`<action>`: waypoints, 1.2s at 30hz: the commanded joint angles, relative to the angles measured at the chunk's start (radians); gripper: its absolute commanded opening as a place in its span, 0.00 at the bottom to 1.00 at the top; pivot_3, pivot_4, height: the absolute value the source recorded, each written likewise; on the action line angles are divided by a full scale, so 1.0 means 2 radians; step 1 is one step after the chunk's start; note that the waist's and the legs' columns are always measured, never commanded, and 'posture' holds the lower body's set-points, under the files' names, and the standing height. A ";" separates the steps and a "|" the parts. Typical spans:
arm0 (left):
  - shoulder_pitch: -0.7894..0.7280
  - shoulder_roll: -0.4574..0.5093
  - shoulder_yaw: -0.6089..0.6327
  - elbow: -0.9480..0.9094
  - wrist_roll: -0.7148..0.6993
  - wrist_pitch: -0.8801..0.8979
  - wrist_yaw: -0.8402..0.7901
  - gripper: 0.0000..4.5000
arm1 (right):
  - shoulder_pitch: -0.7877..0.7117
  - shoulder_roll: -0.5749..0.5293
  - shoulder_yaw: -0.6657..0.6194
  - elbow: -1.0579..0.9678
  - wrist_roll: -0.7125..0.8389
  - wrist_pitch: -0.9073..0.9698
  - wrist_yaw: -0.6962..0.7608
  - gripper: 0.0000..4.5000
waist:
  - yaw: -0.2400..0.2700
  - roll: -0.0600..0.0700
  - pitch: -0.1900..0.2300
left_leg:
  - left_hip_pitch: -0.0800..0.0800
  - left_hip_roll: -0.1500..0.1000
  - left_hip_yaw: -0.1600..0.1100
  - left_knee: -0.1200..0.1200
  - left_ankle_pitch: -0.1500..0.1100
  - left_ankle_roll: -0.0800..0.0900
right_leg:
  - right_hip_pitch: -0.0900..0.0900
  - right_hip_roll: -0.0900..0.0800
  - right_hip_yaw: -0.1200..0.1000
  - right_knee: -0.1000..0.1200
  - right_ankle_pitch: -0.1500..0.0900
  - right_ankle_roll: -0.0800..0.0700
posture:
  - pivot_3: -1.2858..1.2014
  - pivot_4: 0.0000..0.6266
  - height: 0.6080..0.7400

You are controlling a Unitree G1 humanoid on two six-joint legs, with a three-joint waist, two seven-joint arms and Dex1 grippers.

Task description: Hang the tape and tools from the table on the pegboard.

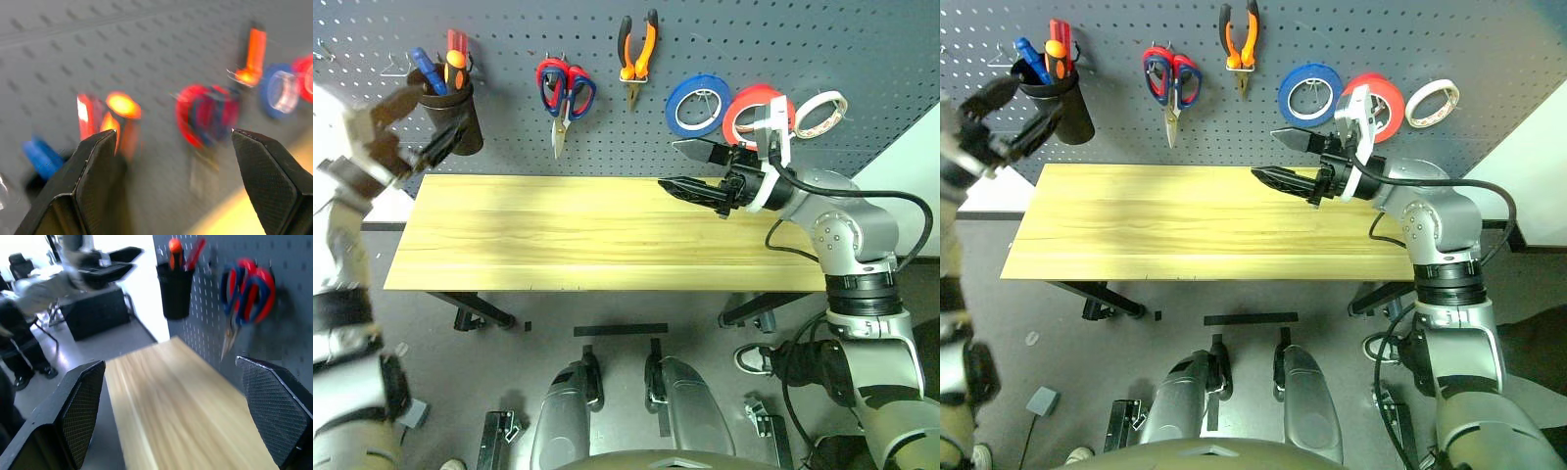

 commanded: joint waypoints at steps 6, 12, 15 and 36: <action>0.245 -0.042 0.005 -0.238 -0.035 0.077 0.025 0.87 | 0.033 -0.003 0.036 0.004 -0.034 -0.041 0.046 1.00 | 0.013 0.002 -0.020 | 0.000 0.000 -0.001 -0.001 -0.002 0.001 | 0.000 0.000 0.000 -0.003 0.001 -0.001 | 0.52 0.20 1.00; 0.298 -0.114 -0.057 -0.202 0.022 0.031 0.042 0.87 | 0.059 0.013 0.038 0.018 -0.058 -0.088 0.039 1.00 | 0.021 0.005 -0.037 | -0.002 0.003 0.000 -0.005 -0.003 0.001 | 0.001 0.002 -0.001 -0.012 0.006 -0.004 | 0.52 0.18 1.00; 0.282 -0.125 -0.071 -0.176 0.030 0.024 0.046 0.87 | 0.062 0.007 0.032 0.023 -0.059 -0.088 0.041 1.00 | 0.024 0.003 -0.041 | -0.002 0.006 0.008 -0.014 -0.002 0.001 | 0.000 0.003 0.002 -0.012 0.012 -0.006 | 0.52 0.19 1.00; 0.217 -0.170 -0.079 -0.106 0.055 -0.044 0.081 0.87 | 0.044 0.005 0.034 0.044 -0.063 -0.083 0.056 1.00 | 0.026 0.009 -0.044 | 0.016 0.000 -0.018 -0.010 -0.006 -0.008 | 0.016 -0.003 -0.011 -0.013 -0.005 -0.005 | 0.53 0.23 1.00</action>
